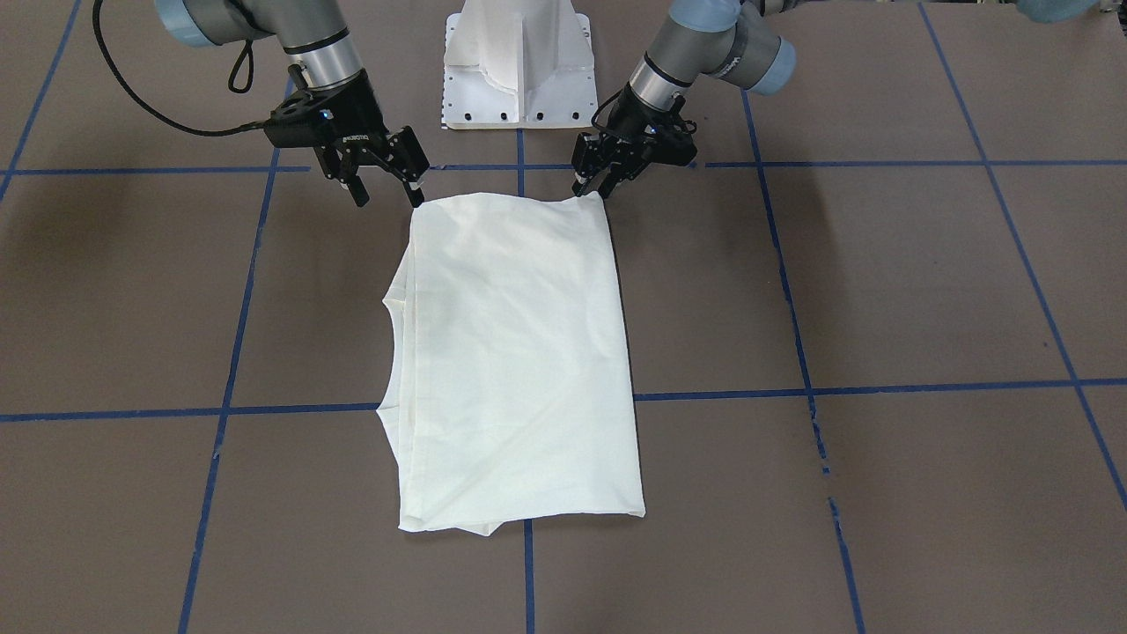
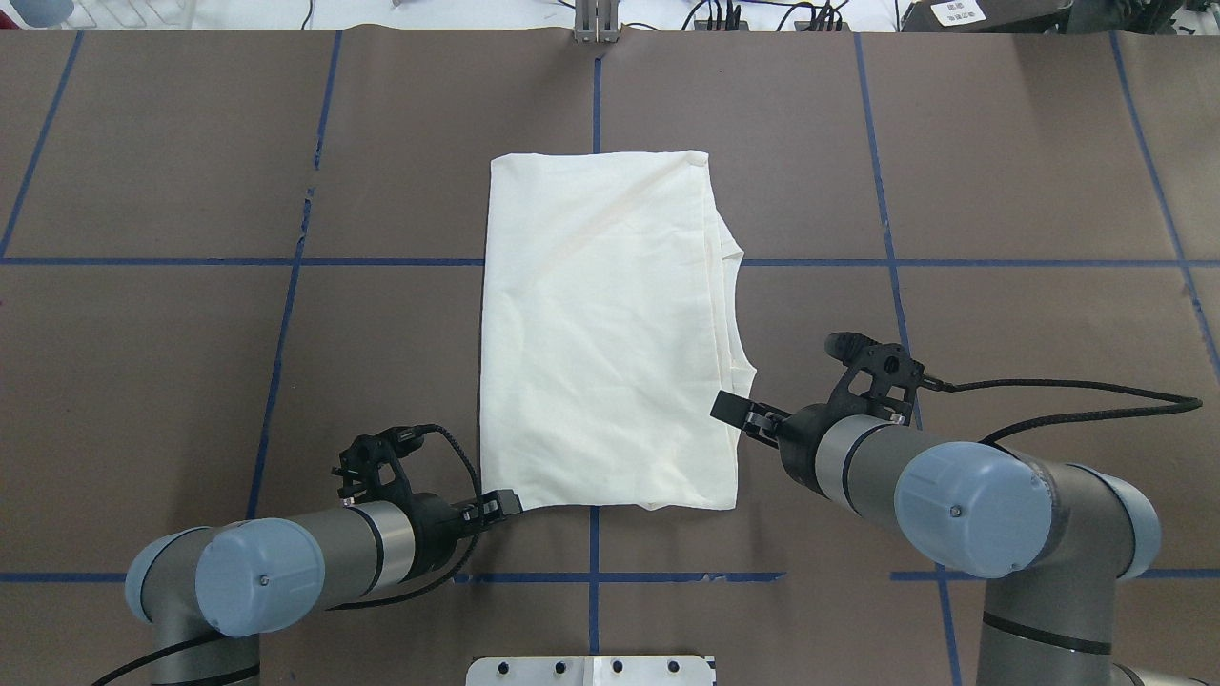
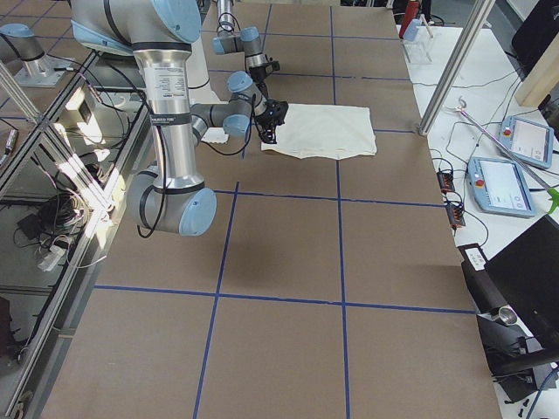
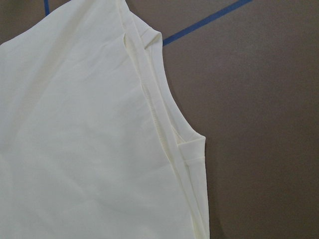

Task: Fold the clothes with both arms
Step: 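Move both grippers to the near corners of the folded shirt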

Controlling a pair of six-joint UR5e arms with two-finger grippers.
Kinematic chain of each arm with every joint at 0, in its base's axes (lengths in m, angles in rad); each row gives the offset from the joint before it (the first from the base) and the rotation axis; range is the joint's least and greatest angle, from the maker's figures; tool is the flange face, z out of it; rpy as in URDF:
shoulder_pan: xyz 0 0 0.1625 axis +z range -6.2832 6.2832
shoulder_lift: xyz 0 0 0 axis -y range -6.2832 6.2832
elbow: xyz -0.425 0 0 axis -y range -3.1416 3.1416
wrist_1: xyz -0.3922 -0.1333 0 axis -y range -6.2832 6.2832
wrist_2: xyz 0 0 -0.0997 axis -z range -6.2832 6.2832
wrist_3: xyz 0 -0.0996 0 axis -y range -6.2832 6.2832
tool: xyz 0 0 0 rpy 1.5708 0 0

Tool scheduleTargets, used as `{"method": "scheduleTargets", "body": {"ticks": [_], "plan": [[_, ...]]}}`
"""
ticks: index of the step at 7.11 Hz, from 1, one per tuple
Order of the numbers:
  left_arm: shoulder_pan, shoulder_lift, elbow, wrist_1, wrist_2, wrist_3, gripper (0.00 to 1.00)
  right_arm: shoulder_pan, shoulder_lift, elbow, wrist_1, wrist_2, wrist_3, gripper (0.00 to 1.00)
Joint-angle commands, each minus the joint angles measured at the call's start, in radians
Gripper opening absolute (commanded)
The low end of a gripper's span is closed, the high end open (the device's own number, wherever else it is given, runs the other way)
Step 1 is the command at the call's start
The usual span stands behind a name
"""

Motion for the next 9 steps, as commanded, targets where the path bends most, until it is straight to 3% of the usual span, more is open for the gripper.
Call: {"method": "scheduleTargets", "body": {"ticks": [1,5,9], "plan": [[0.000,-0.002,-0.012,0.051,-0.002,0.010,0.58,0.000,0.000,0.000,-0.001,-0.001,0.000,1.00],[0.000,-0.002,-0.010,0.064,-0.002,0.010,0.57,0.000,0.000,-0.001,-0.001,-0.002,0.000,1.00],[-0.002,-0.013,-0.006,0.065,0.001,0.001,0.37,-0.002,0.000,-0.001,-0.001,-0.004,0.000,1.00]]}}
